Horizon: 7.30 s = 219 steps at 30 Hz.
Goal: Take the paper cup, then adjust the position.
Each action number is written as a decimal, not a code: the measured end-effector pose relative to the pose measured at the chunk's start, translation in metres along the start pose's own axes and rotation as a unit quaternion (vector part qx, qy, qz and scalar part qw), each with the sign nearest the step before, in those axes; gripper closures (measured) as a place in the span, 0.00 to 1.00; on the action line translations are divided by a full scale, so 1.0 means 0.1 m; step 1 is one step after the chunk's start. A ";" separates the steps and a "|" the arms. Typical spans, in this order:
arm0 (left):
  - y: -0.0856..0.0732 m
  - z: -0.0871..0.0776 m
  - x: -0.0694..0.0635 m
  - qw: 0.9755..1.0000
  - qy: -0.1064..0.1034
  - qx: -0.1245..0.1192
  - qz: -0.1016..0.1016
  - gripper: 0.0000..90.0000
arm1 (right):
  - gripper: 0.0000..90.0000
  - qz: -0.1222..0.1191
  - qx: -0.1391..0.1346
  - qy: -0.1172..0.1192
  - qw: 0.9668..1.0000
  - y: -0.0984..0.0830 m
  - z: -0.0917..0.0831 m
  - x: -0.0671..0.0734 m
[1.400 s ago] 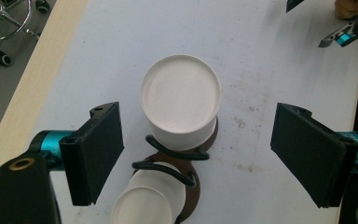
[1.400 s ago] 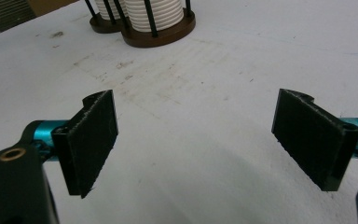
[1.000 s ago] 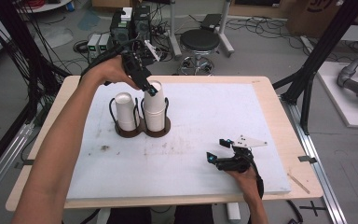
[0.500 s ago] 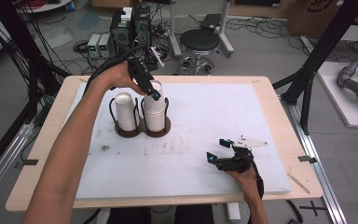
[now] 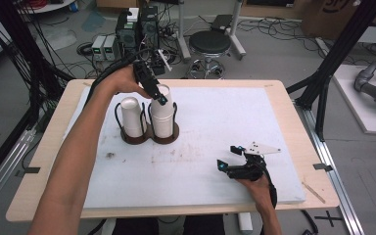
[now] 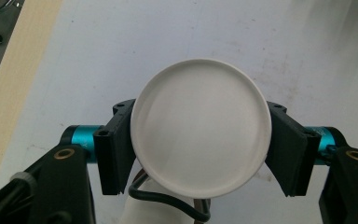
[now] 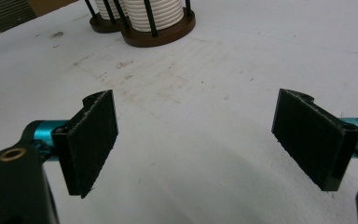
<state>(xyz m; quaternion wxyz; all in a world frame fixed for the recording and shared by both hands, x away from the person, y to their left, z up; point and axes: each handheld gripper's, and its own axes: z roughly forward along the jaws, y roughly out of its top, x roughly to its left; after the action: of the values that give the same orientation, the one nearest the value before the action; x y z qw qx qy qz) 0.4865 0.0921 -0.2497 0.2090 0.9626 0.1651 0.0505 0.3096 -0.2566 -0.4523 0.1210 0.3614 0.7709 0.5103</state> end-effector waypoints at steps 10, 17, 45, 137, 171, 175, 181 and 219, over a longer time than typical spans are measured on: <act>-0.01 -0.04 -0.01 1.000 0.001 -0.006 -0.001 0.37 | 0.16 0.001 0.003 0.001 1.000 0.00 0.00 0.00; -0.01 -0.13 -0.01 1.000 0.005 -0.021 -0.013 0.38 | 0.16 0.001 0.004 -0.001 1.000 0.00 0.01 0.00; 0.02 -0.85 -0.08 0.991 0.040 -0.125 -0.035 0.39 | 0.17 0.001 0.008 0.000 1.000 0.01 0.02 -0.01; -2.27 0.05 -1.34 0.921 -0.020 -0.379 -0.086 0.38 | 0.16 0.000 0.012 -0.001 1.000 0.01 0.02 0.00; -2.22 0.08 -1.30 0.916 -0.043 -0.393 -0.072 0.38 | 0.16 -0.016 -0.011 0.070 0.997 0.16 -0.08 0.02; -2.18 0.11 -1.30 0.916 -0.053 -0.393 -0.065 0.38 | 0.16 -0.041 -0.021 0.110 0.993 0.37 -0.10 0.08; -2.11 0.15 -1.29 0.912 -0.078 -0.398 -0.057 0.38 | 0.16 -0.065 -0.027 0.150 0.986 0.61 -0.12 0.15; -1.66 0.39 -1.44 0.882 -0.148 -0.446 -0.026 0.39 | 0.16 -0.120 -0.049 0.297 0.946 1.32 0.43 0.72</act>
<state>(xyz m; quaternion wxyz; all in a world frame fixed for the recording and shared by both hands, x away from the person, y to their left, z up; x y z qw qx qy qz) 0.3079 0.1705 -0.3591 0.6393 0.7594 0.1169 -0.0302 0.3399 -0.1490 -0.3434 -0.0353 0.0922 0.7840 0.6129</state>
